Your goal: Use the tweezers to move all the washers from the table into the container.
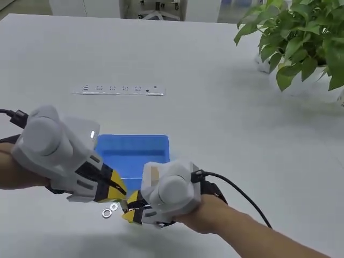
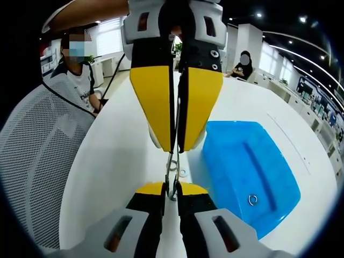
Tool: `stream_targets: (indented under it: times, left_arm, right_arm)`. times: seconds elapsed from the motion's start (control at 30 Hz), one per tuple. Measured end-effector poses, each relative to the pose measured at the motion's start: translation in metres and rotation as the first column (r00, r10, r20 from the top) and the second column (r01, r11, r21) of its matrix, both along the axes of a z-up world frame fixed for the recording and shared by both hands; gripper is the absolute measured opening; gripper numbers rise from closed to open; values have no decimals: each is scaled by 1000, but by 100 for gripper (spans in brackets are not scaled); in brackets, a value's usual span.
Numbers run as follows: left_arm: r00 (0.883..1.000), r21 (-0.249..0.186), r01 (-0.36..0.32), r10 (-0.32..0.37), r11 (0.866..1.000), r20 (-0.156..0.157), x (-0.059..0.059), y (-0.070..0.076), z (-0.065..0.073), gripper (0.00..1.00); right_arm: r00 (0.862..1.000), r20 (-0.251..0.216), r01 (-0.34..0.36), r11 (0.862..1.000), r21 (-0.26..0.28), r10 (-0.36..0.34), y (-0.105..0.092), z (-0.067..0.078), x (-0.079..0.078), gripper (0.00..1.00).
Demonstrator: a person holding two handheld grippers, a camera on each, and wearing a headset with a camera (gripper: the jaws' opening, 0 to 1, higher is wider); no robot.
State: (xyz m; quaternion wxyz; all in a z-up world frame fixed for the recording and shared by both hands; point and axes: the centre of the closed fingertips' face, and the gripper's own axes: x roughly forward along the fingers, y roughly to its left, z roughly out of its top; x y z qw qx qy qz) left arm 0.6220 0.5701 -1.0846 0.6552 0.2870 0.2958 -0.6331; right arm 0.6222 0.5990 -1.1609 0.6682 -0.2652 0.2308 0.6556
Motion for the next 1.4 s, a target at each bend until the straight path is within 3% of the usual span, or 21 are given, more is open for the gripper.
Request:
stream_targets:
  times: [0.4, 0.63, 1.03, 1.4]
  left_arm:
    - [1000, -11, -13, 13, 1000, -27, -2, -2, 15, 6]
    - [1000, -12, -11, 11, 1000, -25, -1, -2, 24, 6]
    - [1000, -1, -6, 6, 1000, -8, 7, 2, 44, 6]
    - [1000, -11, -6, 6, 1000, 30, 22, 1, 59, 5]
  right_arm:
    - [1000, 4, -8, 1000, 14, 8, 0, 14, -3, 10]
    - [1000, 7, 3, 999, 36, -3, 2, 25, -1, 11]
    - [999, 33, 11, 998, 64, -13, 7, 44, 7, 11]
    - [997, 68, 27, 997, 77, -33, 6, 61, 29, 10]
